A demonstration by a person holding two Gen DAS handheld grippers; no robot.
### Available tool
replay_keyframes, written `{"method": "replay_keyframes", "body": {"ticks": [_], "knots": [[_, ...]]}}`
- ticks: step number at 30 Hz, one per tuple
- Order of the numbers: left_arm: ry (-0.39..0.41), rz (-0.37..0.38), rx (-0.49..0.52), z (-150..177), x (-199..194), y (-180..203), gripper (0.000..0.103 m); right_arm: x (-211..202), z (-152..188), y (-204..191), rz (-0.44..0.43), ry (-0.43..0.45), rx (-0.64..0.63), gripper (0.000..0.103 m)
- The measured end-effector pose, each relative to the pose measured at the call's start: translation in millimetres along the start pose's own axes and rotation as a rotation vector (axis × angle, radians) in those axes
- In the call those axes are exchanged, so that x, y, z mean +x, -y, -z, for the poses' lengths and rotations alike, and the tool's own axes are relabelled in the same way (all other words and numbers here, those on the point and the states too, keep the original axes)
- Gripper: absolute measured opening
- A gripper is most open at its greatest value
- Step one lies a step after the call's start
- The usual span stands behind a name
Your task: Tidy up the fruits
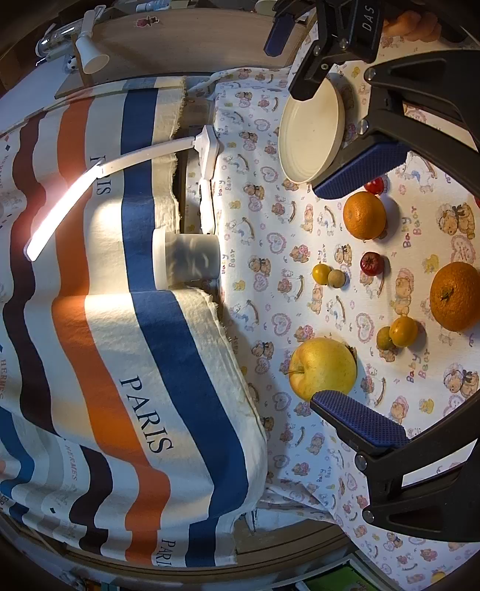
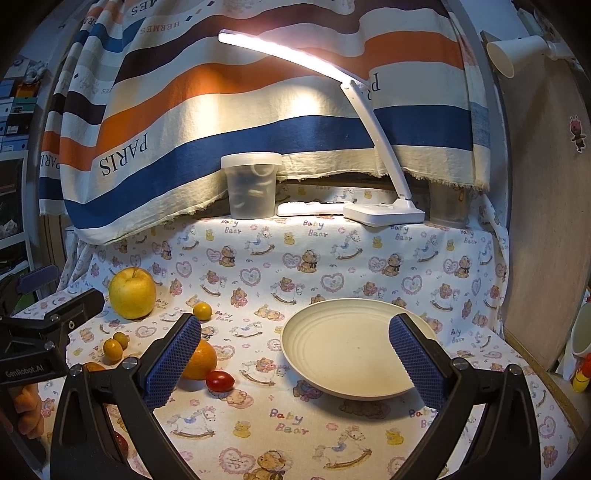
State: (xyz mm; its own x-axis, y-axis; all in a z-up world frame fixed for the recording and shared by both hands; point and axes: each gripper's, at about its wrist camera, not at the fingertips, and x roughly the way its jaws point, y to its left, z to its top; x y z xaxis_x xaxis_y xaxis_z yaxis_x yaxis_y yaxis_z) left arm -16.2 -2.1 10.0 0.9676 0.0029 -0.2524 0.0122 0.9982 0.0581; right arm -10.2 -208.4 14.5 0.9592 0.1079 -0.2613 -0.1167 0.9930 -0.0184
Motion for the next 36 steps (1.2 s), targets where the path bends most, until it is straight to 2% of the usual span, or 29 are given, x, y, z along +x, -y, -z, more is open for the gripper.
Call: {"method": "replay_keyframes", "body": {"ticks": [9, 14, 18, 21, 23, 24, 26, 28, 31, 36], "knots": [[0.03, 0.016, -0.044, -5, -10, -10, 0.103, 3, 0, 1, 0.005, -0.018, 0.008, 0.103], [-0.062, 0.095, -0.14, -11, 1, -31, 0.103, 3, 0, 2, 0.002, -0.019, 0.004, 0.103], [-0.091, 0.049, -0.21, -14, 5, -52, 0.103, 6, 0, 2, 0.001, -0.029, 0.008, 0.103], [-0.144, 0.003, -0.224, -13, 11, -60, 0.095, 6, 0, 2, 0.001, -0.033, 0.011, 0.103], [-0.193, 0.004, -0.246, -10, 19, -64, 0.076, 7, 0, 2, -0.001, -0.035, 0.009, 0.103], [-0.23, 0.02, -0.271, -7, 25, -66, 0.072, 7, 0, 2, -0.007, -0.038, 0.008, 0.103], [-0.308, 0.044, -0.295, 1, 37, -68, 0.057, 7, 0, 2, -0.019, -0.043, 0.005, 0.103], [-0.397, 0.068, -0.317, 9, 50, -68, 0.046, 8, 0, 1, -0.023, -0.046, -0.001, 0.102], [-0.488, 0.104, -0.348, 21, 63, -67, 0.044, 9, 0, -1, -0.032, -0.05, -0.009, 0.103], [-0.565, 0.131, -0.384, 31, 74, -66, 0.043, 14, 1, 2, -0.034, -0.074, 0.009, 0.102]]}}
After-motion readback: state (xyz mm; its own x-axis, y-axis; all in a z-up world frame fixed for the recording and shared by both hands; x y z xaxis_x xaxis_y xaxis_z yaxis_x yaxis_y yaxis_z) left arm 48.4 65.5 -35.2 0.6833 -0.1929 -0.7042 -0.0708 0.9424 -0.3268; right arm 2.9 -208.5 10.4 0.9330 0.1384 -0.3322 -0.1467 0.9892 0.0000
